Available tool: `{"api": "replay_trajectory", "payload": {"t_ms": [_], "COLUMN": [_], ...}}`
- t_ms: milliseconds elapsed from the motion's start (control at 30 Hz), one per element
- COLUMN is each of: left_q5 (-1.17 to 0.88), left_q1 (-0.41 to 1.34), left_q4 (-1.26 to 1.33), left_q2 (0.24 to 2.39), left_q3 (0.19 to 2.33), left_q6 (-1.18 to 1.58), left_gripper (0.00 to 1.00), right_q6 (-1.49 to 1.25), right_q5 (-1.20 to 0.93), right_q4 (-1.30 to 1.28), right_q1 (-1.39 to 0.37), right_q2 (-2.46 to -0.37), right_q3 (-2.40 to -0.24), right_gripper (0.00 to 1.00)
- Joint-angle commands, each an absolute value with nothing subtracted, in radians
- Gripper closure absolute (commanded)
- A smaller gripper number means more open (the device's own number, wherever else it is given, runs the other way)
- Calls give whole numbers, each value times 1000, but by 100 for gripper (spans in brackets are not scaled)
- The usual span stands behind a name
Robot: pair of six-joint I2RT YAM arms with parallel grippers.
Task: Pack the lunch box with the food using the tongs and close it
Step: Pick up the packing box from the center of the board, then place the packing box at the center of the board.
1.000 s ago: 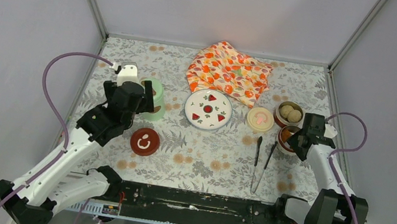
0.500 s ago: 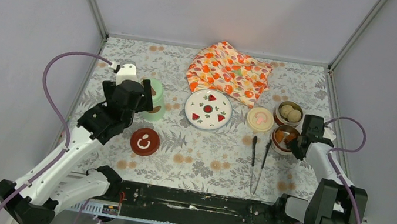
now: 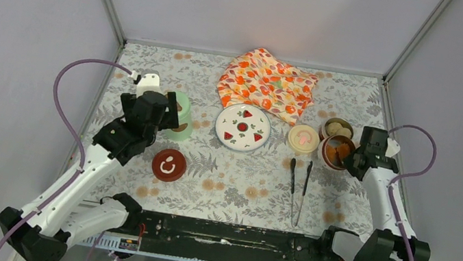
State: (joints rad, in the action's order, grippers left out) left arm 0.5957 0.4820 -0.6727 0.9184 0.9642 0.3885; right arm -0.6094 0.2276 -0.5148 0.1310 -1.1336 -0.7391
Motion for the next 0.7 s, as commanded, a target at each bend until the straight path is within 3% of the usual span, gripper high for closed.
{"api": "replay_trajectory", "payload": {"t_ms": [0,333,667], "left_q5": [577,574,549], "left_q1": [463,450,443], "left_q4": [-624,-617,-601], "left_q2": [921,894,880], "left_q3": [957,948,935], "left_q6": [382,376,371], "left_gripper": [2,2,2], "right_q6": [-524,-520,-545], "right_q5": [154,202,233], "right_q4": [-544,-629,-567], "right_q1": [97,-302,-696], "right_q2": [-1091,-1131,-1316], "right_q3": [-841,-951,-983], "right_gripper": [100,100,100]}}
